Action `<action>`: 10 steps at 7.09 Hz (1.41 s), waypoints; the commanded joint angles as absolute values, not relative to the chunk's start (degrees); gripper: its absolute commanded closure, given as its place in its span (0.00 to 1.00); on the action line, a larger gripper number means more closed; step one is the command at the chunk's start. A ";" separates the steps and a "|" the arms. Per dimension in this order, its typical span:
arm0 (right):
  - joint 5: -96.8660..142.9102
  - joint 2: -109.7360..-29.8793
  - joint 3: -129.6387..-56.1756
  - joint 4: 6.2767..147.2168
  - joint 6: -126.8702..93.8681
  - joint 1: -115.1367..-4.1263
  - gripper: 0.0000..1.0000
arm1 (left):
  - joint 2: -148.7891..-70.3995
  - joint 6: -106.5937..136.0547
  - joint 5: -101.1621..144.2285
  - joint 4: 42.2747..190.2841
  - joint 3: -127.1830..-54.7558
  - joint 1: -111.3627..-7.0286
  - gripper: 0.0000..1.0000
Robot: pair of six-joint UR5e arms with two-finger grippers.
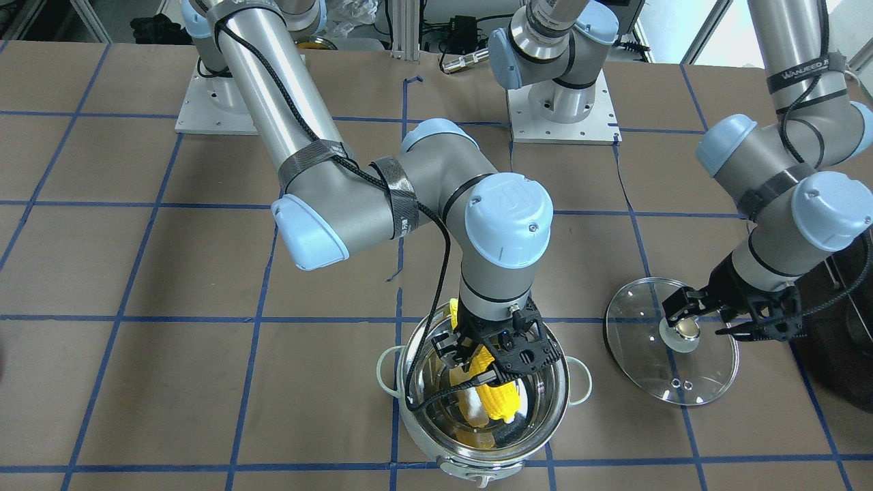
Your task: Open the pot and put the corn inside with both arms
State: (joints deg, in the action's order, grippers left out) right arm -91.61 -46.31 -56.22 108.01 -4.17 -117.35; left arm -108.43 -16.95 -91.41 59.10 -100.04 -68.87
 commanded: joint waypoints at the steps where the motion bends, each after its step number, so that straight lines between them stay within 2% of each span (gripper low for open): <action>1: -91.85 -45.79 -55.47 109.24 -1.93 -117.25 0.00 | -104.70 -12.08 -91.41 72.63 -91.97 -73.27 0.00; 3: -92.10 -46.49 -55.37 109.69 -1.93 -117.07 0.00 | -100.83 -5.57 -91.41 80.39 -87.38 -78.12 0.00; 6: -91.58 -58.22 -62.19 103.99 -1.76 -106.83 0.00 | -93.71 5.76 -92.11 86.90 -86.57 -87.94 0.00; 8: -91.68 -69.81 -76.73 102.40 -2.02 -98.14 0.00 | -89.06 8.17 -91.58 90.06 -86.48 -91.30 0.00; 10: -91.58 -81.51 -88.98 98.73 -1.76 -88.19 0.00 | -88.68 5.21 -91.15 90.18 -86.31 -90.88 0.02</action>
